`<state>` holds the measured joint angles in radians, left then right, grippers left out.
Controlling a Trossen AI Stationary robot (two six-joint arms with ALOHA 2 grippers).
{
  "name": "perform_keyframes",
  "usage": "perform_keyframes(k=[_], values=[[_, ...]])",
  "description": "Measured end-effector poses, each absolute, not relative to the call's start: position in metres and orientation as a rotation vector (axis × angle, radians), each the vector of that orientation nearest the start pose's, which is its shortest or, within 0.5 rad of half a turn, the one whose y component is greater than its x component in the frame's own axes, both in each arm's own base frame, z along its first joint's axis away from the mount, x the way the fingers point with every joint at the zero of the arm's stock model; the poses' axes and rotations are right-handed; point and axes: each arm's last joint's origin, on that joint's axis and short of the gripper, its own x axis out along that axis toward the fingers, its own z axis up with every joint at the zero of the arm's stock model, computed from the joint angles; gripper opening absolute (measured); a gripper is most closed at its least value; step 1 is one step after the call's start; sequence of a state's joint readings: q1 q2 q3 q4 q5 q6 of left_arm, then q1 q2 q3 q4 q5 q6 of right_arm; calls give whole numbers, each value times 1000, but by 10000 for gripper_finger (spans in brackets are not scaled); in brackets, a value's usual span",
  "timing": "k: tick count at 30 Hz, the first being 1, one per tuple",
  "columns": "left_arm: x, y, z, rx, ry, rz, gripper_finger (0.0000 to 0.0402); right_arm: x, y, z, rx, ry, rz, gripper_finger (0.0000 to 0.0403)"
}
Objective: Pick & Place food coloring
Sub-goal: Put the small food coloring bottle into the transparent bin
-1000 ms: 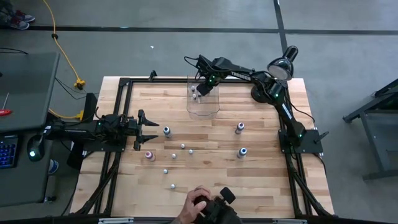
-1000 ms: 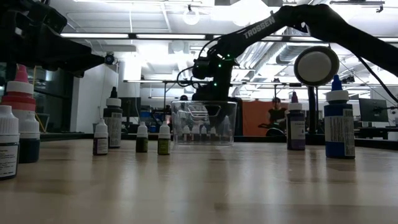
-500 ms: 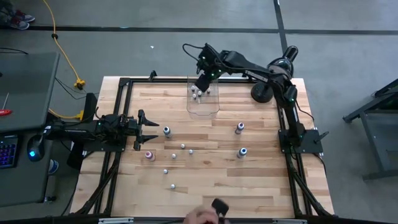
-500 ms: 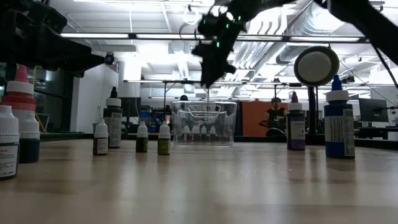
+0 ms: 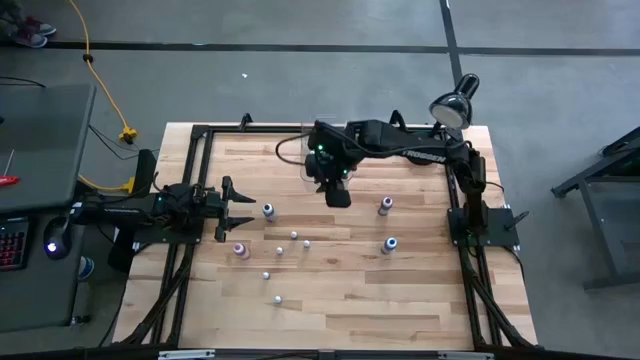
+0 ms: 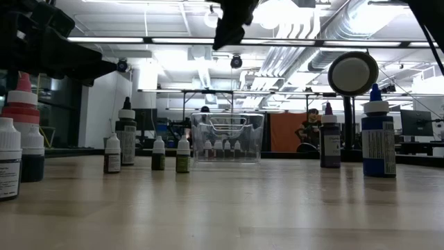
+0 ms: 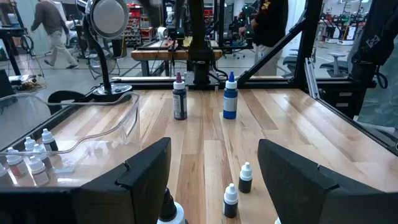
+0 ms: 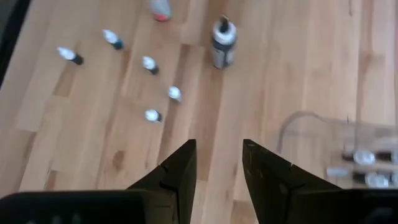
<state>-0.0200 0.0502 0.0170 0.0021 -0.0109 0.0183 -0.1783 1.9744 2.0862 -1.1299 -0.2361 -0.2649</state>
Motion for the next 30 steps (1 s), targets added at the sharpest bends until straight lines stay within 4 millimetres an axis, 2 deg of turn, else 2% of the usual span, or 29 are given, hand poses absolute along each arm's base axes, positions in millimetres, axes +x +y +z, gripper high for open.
perform_keyframes(k=[11, 16, 18, 22, 30], values=[[100, -2, 166, 19, 31, -9, 239, 414, 8, 353, -181, 934, 360, 119], [100, -2, 166, 19, 31, -9, 239, 421, 36, 342, -168, 968, 351, 119], [100, -2, 166, 19, 31, -9, 239, 423, 42, 337, -160, 986, 333, 119], [100, -2, 166, 19, 31, -9, 239, 437, 49, 313, -114, 1049, 270, 119], [100, -2, 166, 19, 31, -9, 239, 456, 52, 269, -53, 1164, 197, 119]])
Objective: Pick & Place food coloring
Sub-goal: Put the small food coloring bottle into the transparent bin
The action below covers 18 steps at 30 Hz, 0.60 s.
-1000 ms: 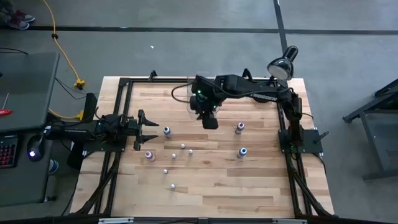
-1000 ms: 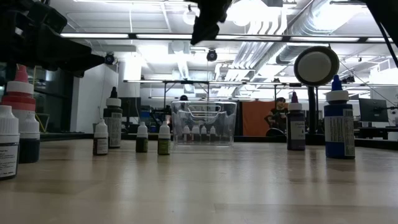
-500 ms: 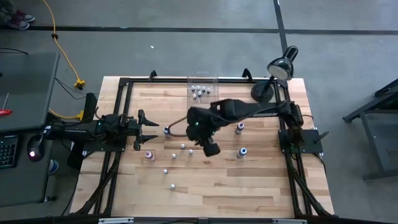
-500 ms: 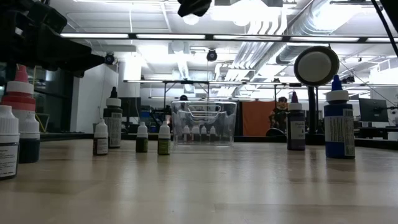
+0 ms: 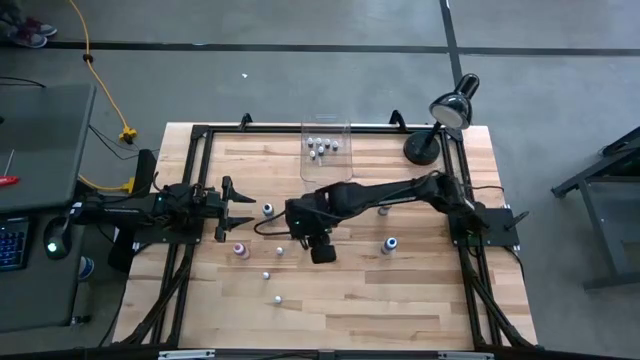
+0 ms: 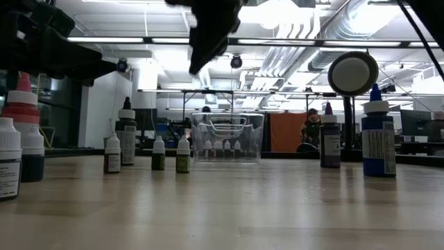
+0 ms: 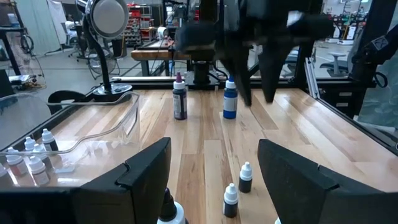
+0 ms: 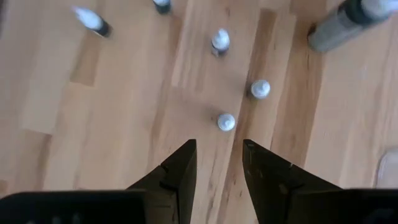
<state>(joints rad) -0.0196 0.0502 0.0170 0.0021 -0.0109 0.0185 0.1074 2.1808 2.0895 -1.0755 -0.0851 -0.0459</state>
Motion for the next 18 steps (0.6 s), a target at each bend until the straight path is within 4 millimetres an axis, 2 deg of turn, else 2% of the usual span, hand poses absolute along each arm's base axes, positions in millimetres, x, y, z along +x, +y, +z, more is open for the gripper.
perform_keyframes(k=[7, 14, 18], values=[[100, -2, 166, 19, 31, -9, 239, 467, 51, 235, -33, 1240, 178, 119], [100, -2, 166, 19, 31, -9, 239, 476, 50, 211, -22, 1267, 235, 120], [100, -2, 166, 19, 31, -9, 239, 482, 51, 200, -5, 1260, 265, 136]])
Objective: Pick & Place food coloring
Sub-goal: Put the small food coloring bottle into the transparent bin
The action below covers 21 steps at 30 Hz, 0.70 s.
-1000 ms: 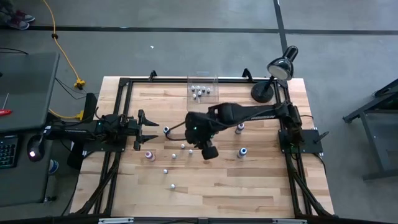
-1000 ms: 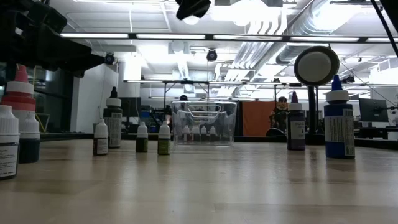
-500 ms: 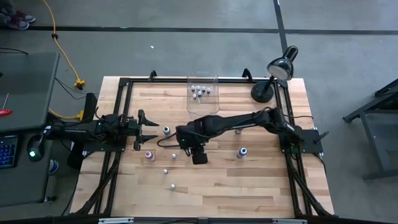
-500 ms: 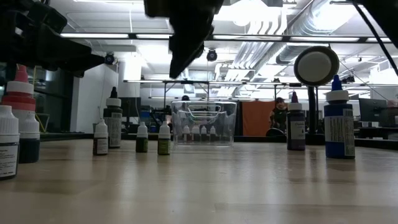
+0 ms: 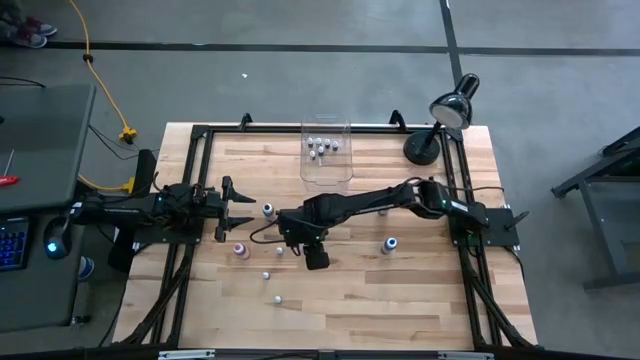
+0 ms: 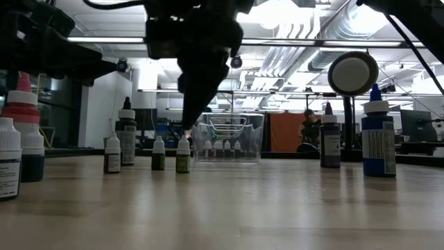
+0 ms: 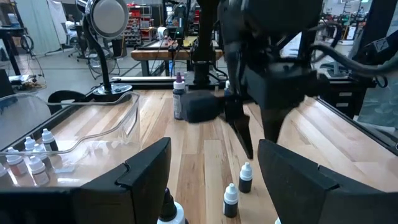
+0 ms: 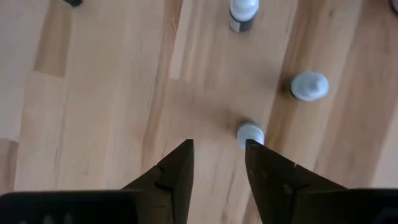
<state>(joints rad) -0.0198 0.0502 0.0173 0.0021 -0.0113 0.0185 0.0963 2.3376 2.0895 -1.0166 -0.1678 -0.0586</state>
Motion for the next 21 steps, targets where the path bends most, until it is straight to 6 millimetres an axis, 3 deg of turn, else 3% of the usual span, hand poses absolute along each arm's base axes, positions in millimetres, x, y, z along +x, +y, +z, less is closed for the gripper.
perform_keyframes(k=[9, 21], values=[[100, -2, 166, 19, 31, -9, 239, 485, 45, 194, -51, 1264, 180, 193], [100, -2, 166, 19, 31, -9, 239, 484, 45, 193, 2, 1275, 160, 196]])
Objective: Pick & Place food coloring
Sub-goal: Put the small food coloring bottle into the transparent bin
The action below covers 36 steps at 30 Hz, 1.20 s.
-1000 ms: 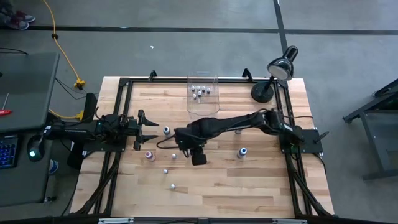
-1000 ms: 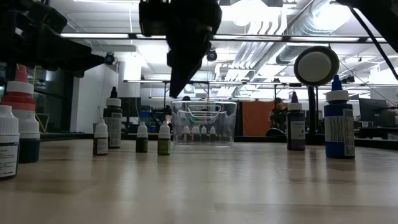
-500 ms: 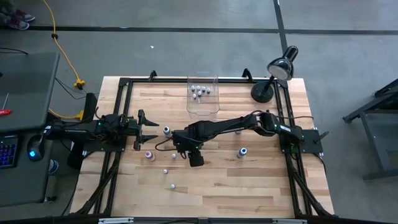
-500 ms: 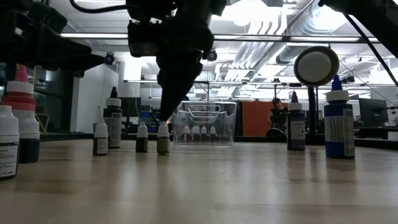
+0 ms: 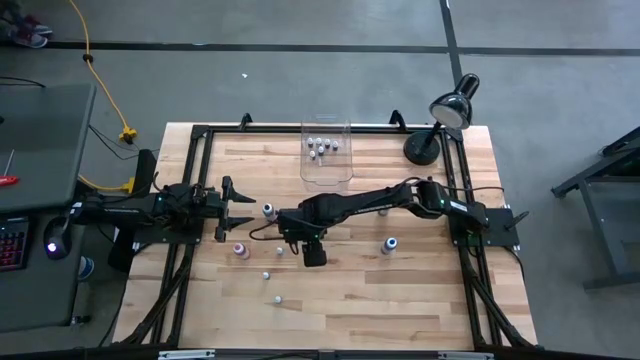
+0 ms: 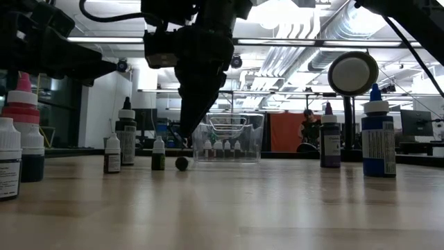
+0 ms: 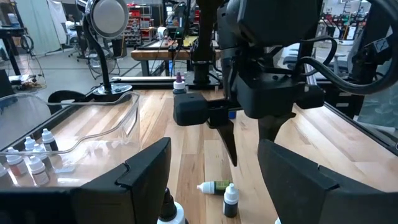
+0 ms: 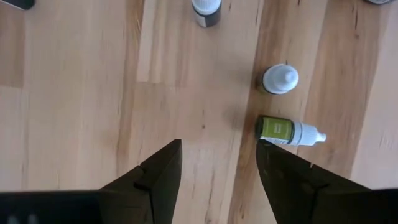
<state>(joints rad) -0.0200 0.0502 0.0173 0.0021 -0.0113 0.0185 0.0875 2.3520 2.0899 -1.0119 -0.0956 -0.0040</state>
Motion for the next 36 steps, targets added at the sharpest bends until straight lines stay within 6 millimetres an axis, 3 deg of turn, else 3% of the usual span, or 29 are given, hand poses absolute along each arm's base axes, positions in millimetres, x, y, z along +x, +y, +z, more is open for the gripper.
perform_keyframes(k=[6, 14, 20, 30, 36], values=[[100, -2, 166, 19, 31, -9, 239, 484, 44, 193, 18, 1277, 102, 196], [100, -2, 166, 19, 31, -9, 239, 487, 17, 194, 502, 1254, -251, 196], [100, -2, 166, 19, 31, -9, 239, 493, 5, 196, 729, 1172, -378, 195], [100, -2, 166, 19, 31, -9, 239, 485, -18, 194, 810, 1198, -547, 195], [100, -2, 166, 19, 31, -9, 239, 485, -18, 191, 879, 1192, -607, 195]])
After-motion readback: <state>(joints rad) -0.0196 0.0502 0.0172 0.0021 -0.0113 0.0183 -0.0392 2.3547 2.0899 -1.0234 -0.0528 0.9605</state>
